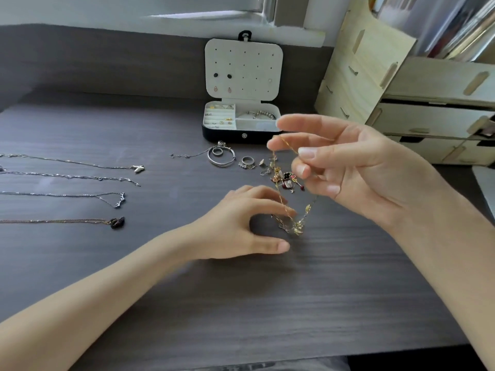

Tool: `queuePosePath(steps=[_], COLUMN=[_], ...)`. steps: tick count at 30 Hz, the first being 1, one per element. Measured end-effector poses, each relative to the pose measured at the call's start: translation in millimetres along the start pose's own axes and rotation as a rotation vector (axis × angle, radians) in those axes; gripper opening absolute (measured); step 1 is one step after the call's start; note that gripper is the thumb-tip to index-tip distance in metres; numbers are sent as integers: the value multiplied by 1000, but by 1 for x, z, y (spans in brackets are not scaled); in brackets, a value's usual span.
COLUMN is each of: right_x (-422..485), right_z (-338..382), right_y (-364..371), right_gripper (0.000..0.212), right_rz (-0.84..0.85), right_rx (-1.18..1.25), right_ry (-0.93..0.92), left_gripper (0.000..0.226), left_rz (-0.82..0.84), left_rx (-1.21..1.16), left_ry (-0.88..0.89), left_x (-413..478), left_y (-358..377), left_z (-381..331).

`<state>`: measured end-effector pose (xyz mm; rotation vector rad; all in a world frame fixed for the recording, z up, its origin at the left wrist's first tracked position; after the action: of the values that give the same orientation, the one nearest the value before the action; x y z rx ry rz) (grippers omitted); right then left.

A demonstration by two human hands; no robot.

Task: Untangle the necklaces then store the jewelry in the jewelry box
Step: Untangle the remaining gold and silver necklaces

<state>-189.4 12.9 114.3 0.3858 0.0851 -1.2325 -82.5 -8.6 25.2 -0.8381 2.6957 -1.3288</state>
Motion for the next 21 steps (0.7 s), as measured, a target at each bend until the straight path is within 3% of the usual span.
queuePosePath(steps=[3, 5, 8, 11, 14, 18, 21], right_x=[-1, -1, -2, -4, -4, 4, 7], right_z=[11, 15, 14, 8, -7, -46, -64], right_y=[5, 6, 3, -3, -11, -20, -26], right_gripper=[37, 37, 39, 38, 34, 27, 24], right_rz=[48, 73, 64, 13, -96, -259, -389], right_rx=[55, 105, 139, 143, 91, -55, -192], right_ry=[-44, -62, -73, -63, -18, 86, 98], left_gripper=[24, 18, 8, 12, 14, 15, 15], left_rz=[-39, -80, -149, -126, -45, -98, -119], left_rx=[-366, -574, -713, -747, -604, -24, 107], left_ry=[-58, -143, -201, -238, -317, -374, -355], left_x=[-1, -9, -21, -37, -52, -56, -53], left_y=[-2, -3, -11, -22, -32, -47, -47], left_z=[-8, -12, -15, -20, -23, -8, -3])
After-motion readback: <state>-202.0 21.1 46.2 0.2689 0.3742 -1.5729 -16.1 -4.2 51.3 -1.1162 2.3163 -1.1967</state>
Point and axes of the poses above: each hand's wrist, its own x-axis towards the middle knuckle, its own y-axis out of the palm, z = x × y, the point moved 6 cm from there along x, towards the middle knuckle, and after that the axes turned 13 degrees about y, right-handed, at the moved point
